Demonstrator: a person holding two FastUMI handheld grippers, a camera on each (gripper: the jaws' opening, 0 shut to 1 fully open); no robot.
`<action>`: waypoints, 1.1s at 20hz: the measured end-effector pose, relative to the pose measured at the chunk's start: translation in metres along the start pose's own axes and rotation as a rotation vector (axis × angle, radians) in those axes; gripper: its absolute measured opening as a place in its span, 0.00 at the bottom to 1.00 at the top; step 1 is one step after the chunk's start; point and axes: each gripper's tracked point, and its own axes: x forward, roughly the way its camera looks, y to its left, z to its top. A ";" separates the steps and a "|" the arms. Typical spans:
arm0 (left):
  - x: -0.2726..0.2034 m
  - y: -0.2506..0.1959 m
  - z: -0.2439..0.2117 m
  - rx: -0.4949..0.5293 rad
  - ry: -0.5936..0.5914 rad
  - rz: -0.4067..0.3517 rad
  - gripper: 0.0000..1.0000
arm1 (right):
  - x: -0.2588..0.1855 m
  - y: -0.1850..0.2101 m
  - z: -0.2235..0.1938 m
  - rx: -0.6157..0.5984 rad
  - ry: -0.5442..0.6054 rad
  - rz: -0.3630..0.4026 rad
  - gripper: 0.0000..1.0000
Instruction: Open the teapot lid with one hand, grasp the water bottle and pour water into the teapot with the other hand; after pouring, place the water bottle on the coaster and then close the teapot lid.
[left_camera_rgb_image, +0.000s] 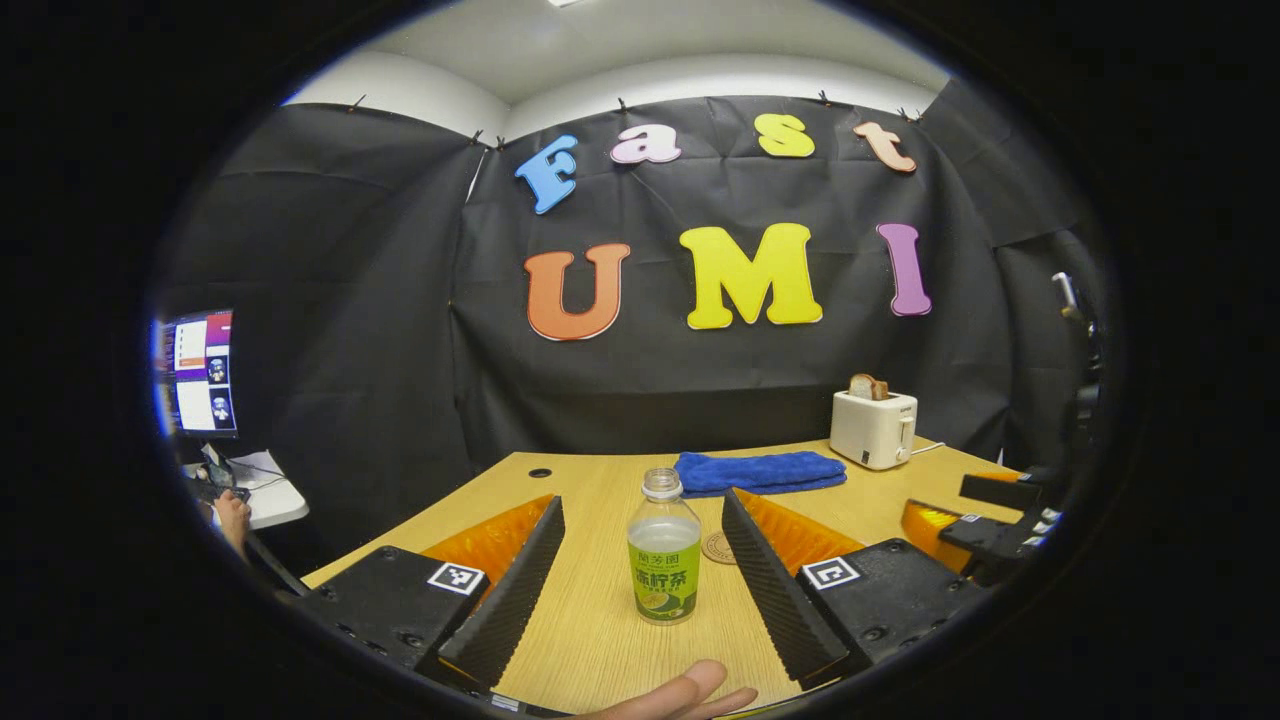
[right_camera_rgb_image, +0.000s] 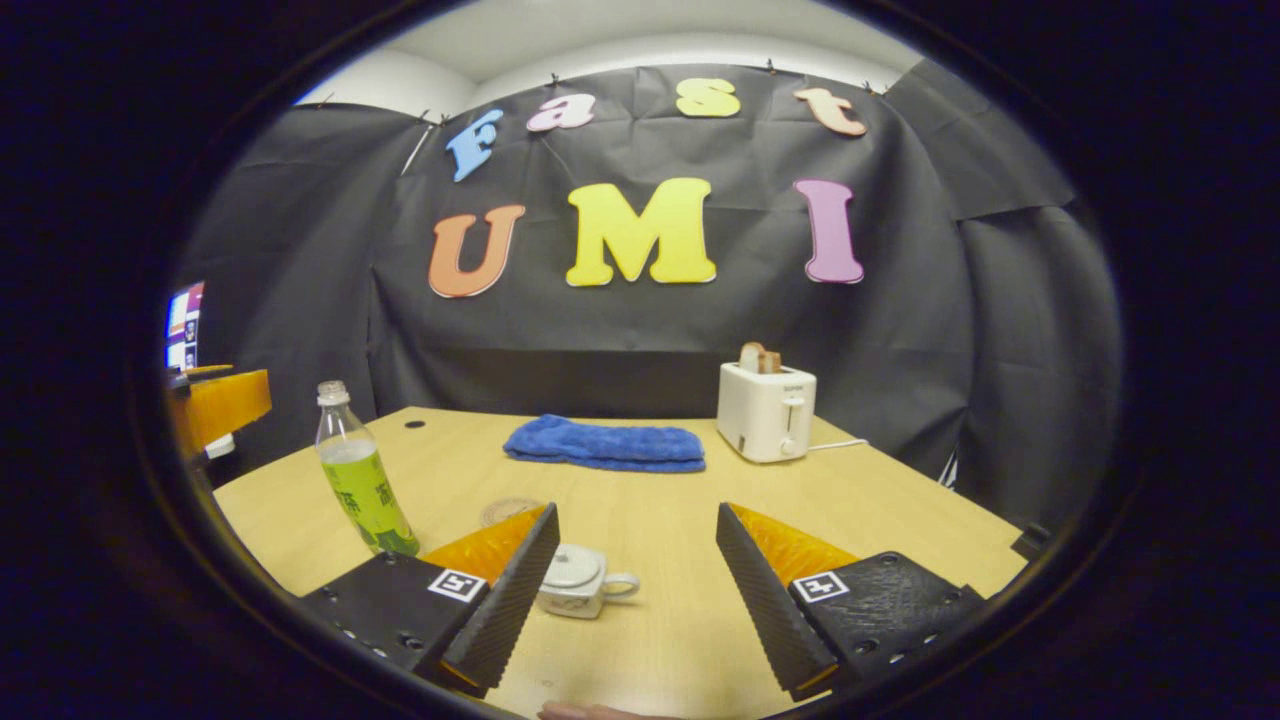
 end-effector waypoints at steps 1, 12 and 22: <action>0.001 0.000 -0.002 0.003 0.007 0.002 0.99 | 0.008 0.006 -0.002 -0.004 0.002 0.010 0.95; 0.013 0.003 -0.020 0.030 0.047 0.016 0.99 | 0.066 0.033 -0.039 -0.035 -0.005 0.019 0.63; 0.012 -0.001 -0.019 0.030 0.046 0.007 0.99 | 0.072 0.046 -0.045 -0.027 0.028 0.116 0.07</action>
